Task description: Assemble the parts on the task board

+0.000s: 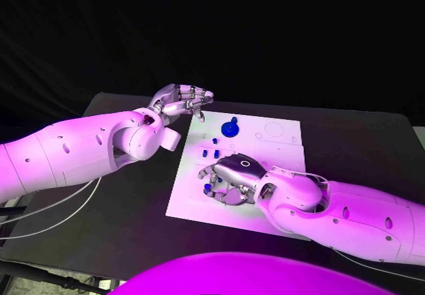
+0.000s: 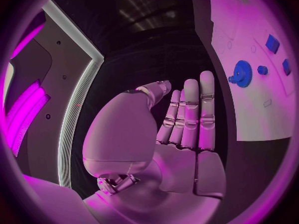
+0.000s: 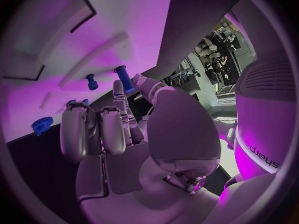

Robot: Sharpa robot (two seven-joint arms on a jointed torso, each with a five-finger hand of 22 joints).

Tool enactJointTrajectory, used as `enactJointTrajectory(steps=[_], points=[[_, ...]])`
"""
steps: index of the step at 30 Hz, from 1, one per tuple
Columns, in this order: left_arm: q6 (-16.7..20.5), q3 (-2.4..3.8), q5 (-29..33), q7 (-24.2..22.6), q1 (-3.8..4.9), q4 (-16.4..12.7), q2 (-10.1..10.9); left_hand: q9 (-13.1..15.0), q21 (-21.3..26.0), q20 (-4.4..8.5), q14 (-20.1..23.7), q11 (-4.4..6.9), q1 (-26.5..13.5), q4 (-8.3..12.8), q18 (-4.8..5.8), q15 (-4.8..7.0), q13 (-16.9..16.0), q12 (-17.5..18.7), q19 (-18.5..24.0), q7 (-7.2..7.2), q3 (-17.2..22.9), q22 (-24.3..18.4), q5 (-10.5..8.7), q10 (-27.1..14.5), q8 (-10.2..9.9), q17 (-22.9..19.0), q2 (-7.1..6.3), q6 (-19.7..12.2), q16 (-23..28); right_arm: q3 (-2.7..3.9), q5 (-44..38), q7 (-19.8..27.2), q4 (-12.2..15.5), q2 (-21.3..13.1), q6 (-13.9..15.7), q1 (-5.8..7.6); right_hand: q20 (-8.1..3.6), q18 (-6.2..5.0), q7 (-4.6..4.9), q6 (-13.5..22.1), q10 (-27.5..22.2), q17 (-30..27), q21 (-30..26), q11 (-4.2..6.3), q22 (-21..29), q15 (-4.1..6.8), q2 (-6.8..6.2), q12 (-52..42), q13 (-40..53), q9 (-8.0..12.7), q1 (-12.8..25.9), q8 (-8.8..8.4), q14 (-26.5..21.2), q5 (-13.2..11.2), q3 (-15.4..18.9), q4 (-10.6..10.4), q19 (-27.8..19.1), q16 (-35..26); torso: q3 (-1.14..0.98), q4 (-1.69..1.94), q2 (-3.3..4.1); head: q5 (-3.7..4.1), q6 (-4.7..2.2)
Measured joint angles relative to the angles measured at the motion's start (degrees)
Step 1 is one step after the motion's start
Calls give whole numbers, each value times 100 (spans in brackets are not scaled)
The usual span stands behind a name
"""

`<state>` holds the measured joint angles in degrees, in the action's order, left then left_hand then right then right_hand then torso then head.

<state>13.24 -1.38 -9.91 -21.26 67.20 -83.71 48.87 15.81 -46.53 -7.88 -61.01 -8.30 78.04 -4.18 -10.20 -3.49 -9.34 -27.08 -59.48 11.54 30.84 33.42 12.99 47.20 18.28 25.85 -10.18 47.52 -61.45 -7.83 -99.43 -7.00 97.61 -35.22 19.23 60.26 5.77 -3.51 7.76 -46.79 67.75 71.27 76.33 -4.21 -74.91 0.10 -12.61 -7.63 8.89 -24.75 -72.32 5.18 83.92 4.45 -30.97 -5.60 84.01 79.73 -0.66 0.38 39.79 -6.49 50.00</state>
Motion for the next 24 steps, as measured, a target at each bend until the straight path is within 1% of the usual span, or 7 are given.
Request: enactJointTrajectory(steps=[5,10,13,16,18,20,24], points=[[-3,-2,0,4,0,1,20,0,0,0,0,0,0,0,0,0,0,0,0,0,0,0,0,0,0,0,0,0,0,47,12,38,293,-300,288,5,0,0,-36,36,-32,-20,-56,9,0,0,-52,0,12,9,8,0,0,0,64,0,0,0,3,-1,-1,24,0],[-5,-5,0,9,0,-2,36,5,0,0,0,0,0,0,-1,0,0,0,0,0,0,0,0,0,0,0,0,0,0,99,343,167,614,-837,559,184,0,-1,72,-254,84,-63,-121,12,-4,0,-1,-125,110,-38,-44,129,0,33,111,-15,0,-1,8,-5,-7,79,-3],[-7,-10,0,11,0,-9,47,5,0,0,0,0,0,0,0,0,0,0,0,0,0,0,0,0,0,0,0,0,0,124,936,268,739,-1327,608,387,0,-1,98,-706,504,-34,-33,27,-4,0,64,-431,303,-109,-104,371,0,75,169,-73,0,2,16,-5,-12,190,-26],[-8,-16,0,13,-1,-15,66,5,0,0,0,0,0,10,0,0,0,0,0,0,10,0,0,0,0,0,0,0,0,133,1630,313,807,-1800,582,496,-84,5,-28,-940,898,81,170,160,-4,129,139,-1035,790,-196,-26,571,5,198,362,-170,-6,87,25,-12,-21,344,-65],[-8,-18,0,14,-1,-17,78,5,0,0,0,0,0,16,0,0,4,0,0,0,16,0,0,0,0,0,0,0,0,122,2037,319,854,-2110,531,535,-168,134,-99,-1003,871,239,413,250,-4,216,210,-2069,1818,-385,77,795,4,313,613,-268,-4,205,32,-27,-31,447,-82],[-8,-22,0,14,-2,-24,92,5,0,0,0,0,0,16,0,0,5,0,0,0,16,0,0,0,0,-4,0,0,0,100,2450,308,906,-2445,461,557,-200,138,-139,-843,655,352,623,288,-4,240,262,-3959,3848,-670,126,1054,10,377,832,-435,-8,332,38,-44,-41,532,-94],[-8,-25,0,14,-1,-48,112,5,0,0,0,0,0,16,-1,0,4,0,0,0,16,0,0,0,0,-5,0,0,0,52,2935,212,1117,-2911,356,520,-200,138,-150,-713,1031,369,874,263,-3,239,296,-5760,5657,-881,236,1232,10,377,1062,-665,-8,524,42,-87,-61,675,-103]])
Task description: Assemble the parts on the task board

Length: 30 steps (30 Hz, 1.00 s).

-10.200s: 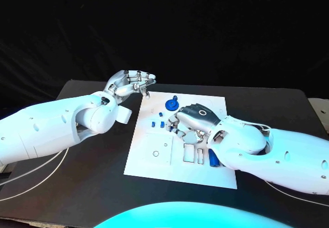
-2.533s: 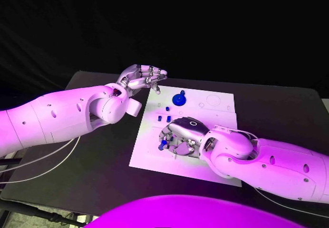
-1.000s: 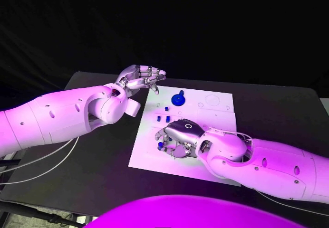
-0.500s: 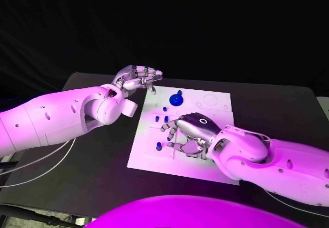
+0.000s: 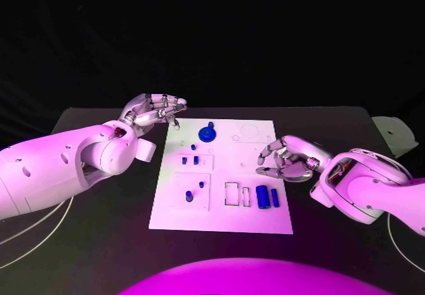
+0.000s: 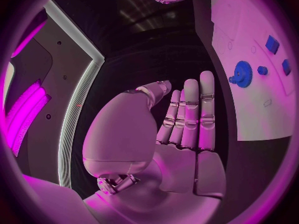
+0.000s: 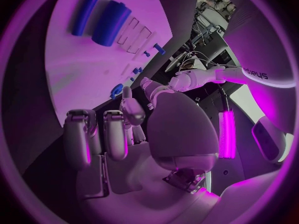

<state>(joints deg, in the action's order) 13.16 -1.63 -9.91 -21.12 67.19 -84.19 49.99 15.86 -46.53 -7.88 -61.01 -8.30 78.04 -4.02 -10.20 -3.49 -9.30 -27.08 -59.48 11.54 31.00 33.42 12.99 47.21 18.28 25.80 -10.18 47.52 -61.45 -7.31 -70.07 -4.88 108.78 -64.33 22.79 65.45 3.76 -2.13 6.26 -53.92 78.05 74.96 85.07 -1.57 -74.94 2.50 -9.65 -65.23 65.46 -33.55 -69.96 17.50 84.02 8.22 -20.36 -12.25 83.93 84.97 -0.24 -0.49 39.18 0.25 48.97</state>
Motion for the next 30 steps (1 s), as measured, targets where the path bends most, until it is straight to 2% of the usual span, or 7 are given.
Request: enactJointTrajectory(steps=[2,7,11,13,14,21,30], points=[[1,-4,0,0,0,-7,13,0,0,0,0,0,0,0,0,0,0,0,0,0,0,0,0,0,0,0,0,0,0,-29,96,-106,142,-195,-33,-50,0,87,35,78,47,0,45,-26,0,0,7,-312,328,-40,53,0,0,0,67,-109,0,18,2,-18,-9,52,-3],[2,-6,0,-3,0,-20,25,-1,0,0,0,0,0,0,0,0,0,0,0,0,0,0,0,0,0,0,0,0,0,-89,74,-506,326,-414,-69,-151,0,88,39,121,68,0,126,-47,0,0,11,-505,545,-63,108,0,0,0,179,-246,0,56,9,-81,-37,131,-14],[3,-10,0,-4,0,-28,27,-1,0,0,0,0,0,0,0,0,0,0,0,0,0,0,0,0,0,0,0,0,0,-117,-103,-868,437,-434,-70,-266,1,88,39,121,88,-1,205,-27,1,0,-83,-579,646,-98,203,39,0,156,332,-399,-1,85,13,-114,-57,154,-1],[3,-10,0,-4,0,-36,27,-1,0,0,0,0,0,0,0,0,0,0,0,0,0,0,0,0,0,0,0,0,0,-124,-229,-1046,472,-411,-67,-309,1,88,39,121,88,-1,224,-27,1,-1,-54,-580,678,-105,233,44,0,176,381,-442,-1,107,18,-125,-67,162,12],[3,-10,0,-4,0,-37,27,-1,0,0,0,0,0,10,0,0,0,-20,0,0,-10,0,0,0,15,0,0,0,0,-124,-288,-1118,481,-395,-65,-322,1,88,39,121,88,-1,224,-27,1,0,-86,-601,688,-111,265,44,0,176,414,-442,-1,107,17,-128,-70,166,16],[3,-13,0,-4,0,-45,27,-1,0,0,0,0,0,16,0,0,-1,-21,0,0,-16,0,0,0,27,0,0,0,0,-133,-696,-1558,497,-267,-58,-420,2,88,39,121,87,-1,263,-27,2,-1,-75,-631,731,-124,347,44,0,176,520,-442,-1,107,28,-133,-79,209,40],[3,-15,0,-4,0,-55,36,-1,0,0,0,0,0,16,0,0,-1,-21,0,0,-16,0,0,0,27,1,0,0,0,-139,-1009,-1861,400,-25,-63,-541,3,88,39,121,108,-2,285,-6,2,-1,-60,-631,753,-123,377,44,0,176,583,-458,-2,106,29,-138,-74,209,61]])
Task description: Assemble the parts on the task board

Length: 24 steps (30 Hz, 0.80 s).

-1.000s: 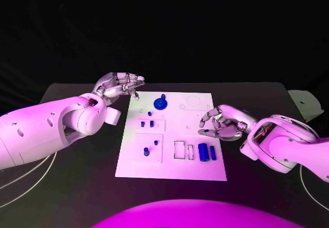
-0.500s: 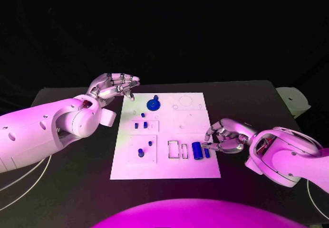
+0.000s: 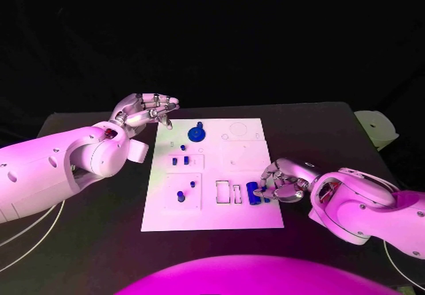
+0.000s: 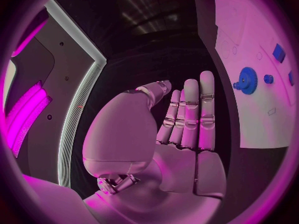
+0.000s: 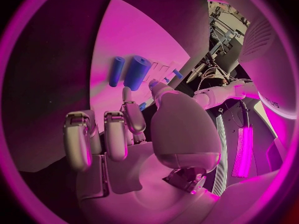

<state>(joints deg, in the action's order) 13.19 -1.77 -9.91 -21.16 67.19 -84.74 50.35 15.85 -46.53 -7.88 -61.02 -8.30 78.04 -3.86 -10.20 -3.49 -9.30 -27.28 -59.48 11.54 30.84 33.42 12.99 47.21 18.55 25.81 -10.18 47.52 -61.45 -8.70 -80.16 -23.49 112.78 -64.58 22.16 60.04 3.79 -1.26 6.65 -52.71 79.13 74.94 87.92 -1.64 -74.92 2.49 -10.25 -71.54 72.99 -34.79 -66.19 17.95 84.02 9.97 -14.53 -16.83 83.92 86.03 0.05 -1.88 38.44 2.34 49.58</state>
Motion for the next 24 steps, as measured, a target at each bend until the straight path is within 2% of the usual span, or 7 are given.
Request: enactJointTrajectory(steps=[8,17,24], points=[[0,0,0,0,0,-4,4,0,0,0,0,0,0,0,0,0,0,0,0,0,0,0,0,0,0,0,0,0,0,0,-162,-145,-133,188,-19,-79,0,0,-19,-19,0,-1,45,0,0,0,7,-30,24,-7,52,0,0,0,40,6,0,23,-10,0,7,-24,8],[0,0,0,0,0,-8,11,3,0,0,0,0,0,0,0,0,-1,0,0,0,0,0,0,0,0,0,0,0,0,3,-244,-220,-250,350,-42,-133,1,0,-19,-19,0,-1,45,0,1,0,7,-30,35,-6,52,23,0,0,40,6,0,22,-9,-1,8,-42,6],[-1,-1,0,0,0,-23,18,6,0,0,0,0,0,0,0,0,0,0,0,0,0,0,0,0,0,1,0,0,0,14,-330,-249,-315,491,-57,-227,1,0,-17,-21,42,-2,45,0,1,-1,7,-79,76,-43,52,48,0,0,64,30,-1,22,-8,-2,8,-42,19]])
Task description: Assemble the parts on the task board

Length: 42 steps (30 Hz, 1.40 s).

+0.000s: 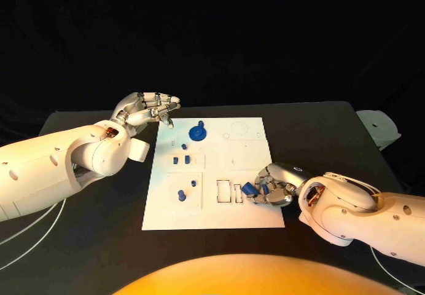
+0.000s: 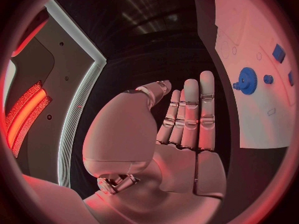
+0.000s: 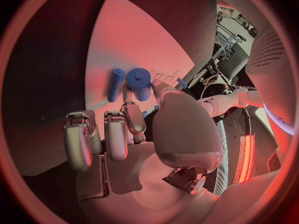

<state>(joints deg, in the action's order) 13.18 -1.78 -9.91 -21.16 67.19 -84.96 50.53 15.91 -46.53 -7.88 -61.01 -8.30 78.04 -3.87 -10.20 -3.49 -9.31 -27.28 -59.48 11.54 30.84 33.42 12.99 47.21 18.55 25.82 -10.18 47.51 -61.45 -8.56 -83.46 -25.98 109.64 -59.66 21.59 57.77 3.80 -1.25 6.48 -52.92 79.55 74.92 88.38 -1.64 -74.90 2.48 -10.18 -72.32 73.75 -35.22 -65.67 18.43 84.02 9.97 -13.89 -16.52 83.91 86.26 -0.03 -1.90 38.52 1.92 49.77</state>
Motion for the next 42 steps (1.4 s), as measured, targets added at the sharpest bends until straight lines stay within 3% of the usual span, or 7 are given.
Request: enactJointTrajectory(steps=[7,15,19,21,32,42], points=[[0,0,0,1,0,-6,14,0,0,0,0,0,0,0,0,0,0,0,0,0,0,0,0,0,0,0,0,0,0,11,-115,-34,-30,56,22,-26,0,0,-32,-54,62,0,26,20,-4,0,38,-84,94,-1,-120,58,0,36,25,24,0,0,3,1,2,-1,5],[0,-1,0,1,0,-11,25,-1,0,0,0,0,0,0,-1,0,0,0,0,0,0,0,0,0,0,0,0,0,0,-1,-170,-70,-1,52,188,-53,0,0,-103,-203,154,-1,66,73,-4,0,183,-249,122,3,-307,87,0,112,34,17,0,0,5,2,1,-11,7],[0,-1,0,1,0,-13,28,-1,0,0,0,0,0,0,0,0,0,0,0,0,0,0,0,0,0,0,0,0,0,-6,-164,-91,84,-9,324,-66,-21,-1,-86,-226,235,-1,114,113,-4,41,254,-328,122,10,-443,110,1,73,-28,64,21,23,5,1,-1,-12,5],[1,-1,0,1,0,-14,30,-1,0,0,0,0,0,0,0,0,0,0,0,0,0,0,0,0,0,0,0,0,0,0,-149,-93,163,-45,403,-66,-37,60,-86,-226,235,-1,114,113,-4,41,262,-329,121,9,-510,110,1,64,-80,69,5,22,5,0,-1,-11,3],[1,-2,0,1,0,-13,19,-2,0,0,21,21,0,0,0,21,5,-20,0,0,0,0,0,-21,0,0,0,0,0,48,207,-73,404,-59,892,114,-42,87,-64,-246,255,-2,137,133,-3,41,349,-329,121,9,-454,110,1,30,-120,7,0,22,8,4,-4,7,-13],[1,-3,0,1,0,-19,16,-2,0,0,21,21,0,0,0,21,5,-19,0,0,0,0,0,-21,0,0,0,0,0,41,585,-57,252,288,867,116,-54,87,-64,-246,255,2,137,133,-2,57,433,-329,120,10,-369,110,-16,47,-118,6,12,22,7,1,3,-22,2]])
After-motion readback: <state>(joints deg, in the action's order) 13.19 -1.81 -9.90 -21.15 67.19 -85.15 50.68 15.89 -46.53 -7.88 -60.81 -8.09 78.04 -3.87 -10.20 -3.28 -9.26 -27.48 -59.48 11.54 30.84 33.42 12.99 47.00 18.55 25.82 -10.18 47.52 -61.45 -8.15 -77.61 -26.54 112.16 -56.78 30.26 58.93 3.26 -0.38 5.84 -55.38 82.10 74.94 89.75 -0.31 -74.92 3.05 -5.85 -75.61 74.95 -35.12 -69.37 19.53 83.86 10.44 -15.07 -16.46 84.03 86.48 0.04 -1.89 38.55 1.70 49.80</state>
